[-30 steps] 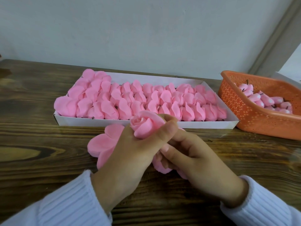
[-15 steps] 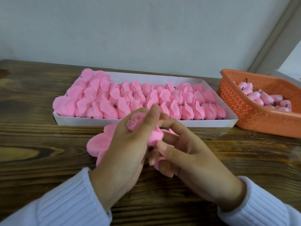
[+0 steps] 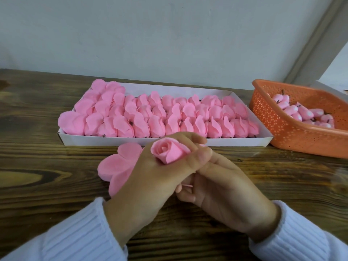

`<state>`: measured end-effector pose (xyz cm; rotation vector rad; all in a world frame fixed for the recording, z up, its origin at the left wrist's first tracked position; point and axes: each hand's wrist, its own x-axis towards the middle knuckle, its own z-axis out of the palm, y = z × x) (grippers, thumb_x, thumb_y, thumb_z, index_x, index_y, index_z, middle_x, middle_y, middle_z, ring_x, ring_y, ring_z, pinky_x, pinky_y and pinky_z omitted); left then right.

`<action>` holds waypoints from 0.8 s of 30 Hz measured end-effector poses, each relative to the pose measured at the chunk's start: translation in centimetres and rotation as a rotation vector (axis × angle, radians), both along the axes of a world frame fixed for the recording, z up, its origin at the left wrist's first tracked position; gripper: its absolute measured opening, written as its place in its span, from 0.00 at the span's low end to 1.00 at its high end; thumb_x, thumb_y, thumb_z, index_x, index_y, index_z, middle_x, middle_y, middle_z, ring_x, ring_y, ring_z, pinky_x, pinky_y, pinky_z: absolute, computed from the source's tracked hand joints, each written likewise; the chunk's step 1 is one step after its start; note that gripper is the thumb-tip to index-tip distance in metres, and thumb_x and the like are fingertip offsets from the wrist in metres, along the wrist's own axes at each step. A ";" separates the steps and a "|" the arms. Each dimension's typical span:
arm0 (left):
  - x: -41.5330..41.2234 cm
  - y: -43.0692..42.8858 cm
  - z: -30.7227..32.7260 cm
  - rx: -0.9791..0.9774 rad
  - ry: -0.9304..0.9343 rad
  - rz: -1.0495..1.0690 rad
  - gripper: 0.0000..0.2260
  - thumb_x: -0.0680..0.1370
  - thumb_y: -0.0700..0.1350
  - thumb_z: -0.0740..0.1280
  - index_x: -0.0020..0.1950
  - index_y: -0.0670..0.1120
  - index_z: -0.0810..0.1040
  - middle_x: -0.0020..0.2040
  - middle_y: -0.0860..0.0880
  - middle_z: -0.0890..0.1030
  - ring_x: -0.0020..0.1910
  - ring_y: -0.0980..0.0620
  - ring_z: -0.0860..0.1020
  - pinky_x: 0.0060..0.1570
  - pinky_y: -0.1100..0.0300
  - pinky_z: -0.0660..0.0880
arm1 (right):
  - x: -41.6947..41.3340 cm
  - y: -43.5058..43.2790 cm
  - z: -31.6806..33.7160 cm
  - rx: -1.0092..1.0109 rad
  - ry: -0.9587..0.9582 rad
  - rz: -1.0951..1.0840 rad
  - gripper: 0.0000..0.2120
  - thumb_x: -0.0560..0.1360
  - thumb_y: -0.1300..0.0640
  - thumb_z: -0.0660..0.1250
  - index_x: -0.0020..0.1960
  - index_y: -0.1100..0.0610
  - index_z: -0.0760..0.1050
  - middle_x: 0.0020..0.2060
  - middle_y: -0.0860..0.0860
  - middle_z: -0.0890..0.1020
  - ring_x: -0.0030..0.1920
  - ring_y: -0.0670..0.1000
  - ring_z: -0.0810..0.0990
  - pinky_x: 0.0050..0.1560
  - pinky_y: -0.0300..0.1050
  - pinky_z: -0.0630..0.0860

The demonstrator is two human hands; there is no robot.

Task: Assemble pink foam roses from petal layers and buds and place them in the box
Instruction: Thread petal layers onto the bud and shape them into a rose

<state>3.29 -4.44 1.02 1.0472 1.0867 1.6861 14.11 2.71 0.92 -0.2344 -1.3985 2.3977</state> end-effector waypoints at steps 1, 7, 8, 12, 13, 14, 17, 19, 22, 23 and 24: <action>-0.1 0.0 0.0 -0.002 -0.009 0.012 0.12 0.63 0.53 0.73 0.38 0.46 0.81 0.42 0.55 0.83 0.23 0.53 0.70 0.23 0.63 0.71 | 0.1 0.0 -0.1 -0.011 0.032 0.011 0.16 0.72 0.58 0.68 0.58 0.64 0.73 0.33 0.56 0.77 0.36 0.49 0.77 0.33 0.38 0.69; 0.4 -0.2 0.3 -0.004 -0.010 -0.001 0.09 0.63 0.55 0.72 0.35 0.50 0.82 0.39 0.44 0.81 0.20 0.55 0.70 0.23 0.62 0.72 | -0.1 0.0 -0.3 0.005 0.031 0.087 0.25 0.70 0.50 0.72 0.55 0.67 0.69 0.34 0.52 0.78 0.34 0.47 0.75 0.33 0.36 0.68; 0.4 -0.2 0.3 -0.010 -0.010 0.006 0.09 0.63 0.55 0.72 0.34 0.50 0.82 0.41 0.41 0.81 0.19 0.55 0.69 0.22 0.61 0.72 | -0.1 0.0 -0.3 0.013 0.015 0.095 0.27 0.70 0.48 0.72 0.54 0.70 0.69 0.34 0.52 0.78 0.34 0.47 0.75 0.33 0.37 0.67; 0.4 -0.1 0.3 -0.011 -0.003 0.044 0.09 0.63 0.56 0.71 0.32 0.51 0.80 0.41 0.51 0.83 0.23 0.52 0.70 0.22 0.64 0.69 | 0.0 -0.1 -0.4 0.000 0.023 0.063 0.19 0.71 0.54 0.71 0.56 0.65 0.72 0.34 0.53 0.77 0.36 0.47 0.77 0.35 0.38 0.69; 0.4 0.0 0.2 -0.020 -0.017 0.053 0.10 0.63 0.56 0.71 0.33 0.50 0.81 0.39 0.50 0.82 0.22 0.53 0.69 0.22 0.64 0.69 | 0.1 -0.1 -0.3 -0.005 0.026 0.042 0.14 0.72 0.57 0.69 0.56 0.61 0.74 0.34 0.54 0.76 0.36 0.47 0.77 0.35 0.38 0.70; 0.3 0.0 0.2 -0.027 -0.026 0.055 0.11 0.63 0.55 0.71 0.34 0.48 0.81 0.38 0.50 0.82 0.22 0.55 0.69 0.22 0.64 0.69 | 0.1 -0.1 -0.2 -0.009 0.026 0.032 0.13 0.72 0.58 0.67 0.55 0.58 0.76 0.33 0.54 0.76 0.36 0.47 0.76 0.35 0.38 0.70; 0.3 0.0 0.2 -0.016 -0.025 0.025 0.11 0.64 0.55 0.72 0.36 0.48 0.81 0.38 0.50 0.83 0.20 0.56 0.69 0.23 0.63 0.70 | 0.0 -0.1 0.0 -0.006 -0.014 0.034 0.19 0.71 0.54 0.65 0.55 0.67 0.73 0.33 0.53 0.78 0.34 0.47 0.75 0.34 0.37 0.69; 0.3 0.0 0.3 -0.007 -0.014 0.018 0.09 0.64 0.55 0.72 0.33 0.50 0.81 0.42 0.48 0.83 0.19 0.56 0.69 0.22 0.64 0.70 | -0.1 0.1 -0.2 0.012 -0.061 0.052 0.27 0.72 0.50 0.64 0.56 0.74 0.67 0.33 0.52 0.78 0.34 0.47 0.75 0.33 0.37 0.68; 0.3 0.0 0.3 0.023 0.019 0.026 0.09 0.64 0.54 0.71 0.29 0.51 0.80 0.45 0.53 0.84 0.31 0.54 0.80 0.23 0.65 0.71 | -0.1 0.2 -0.4 -0.044 -0.022 0.084 0.21 0.70 0.51 0.71 0.56 0.65 0.75 0.36 0.52 0.79 0.36 0.47 0.78 0.35 0.38 0.72; 0.3 0.0 0.3 0.039 0.017 0.034 0.08 0.65 0.53 0.71 0.28 0.51 0.79 0.44 0.54 0.84 0.37 0.55 0.82 0.25 0.65 0.72 | 0.0 0.3 -0.4 -0.077 0.003 0.083 0.17 0.70 0.53 0.72 0.54 0.60 0.77 0.38 0.53 0.78 0.37 0.47 0.78 0.36 0.38 0.73; 0.2 0.1 0.3 0.052 0.019 0.047 0.08 0.65 0.53 0.71 0.28 0.52 0.79 0.44 0.55 0.83 0.40 0.56 0.82 0.28 0.66 0.73 | 0.1 0.4 -0.4 -0.101 0.016 0.080 0.14 0.70 0.56 0.70 0.54 0.59 0.78 0.40 0.54 0.77 0.37 0.47 0.79 0.36 0.39 0.74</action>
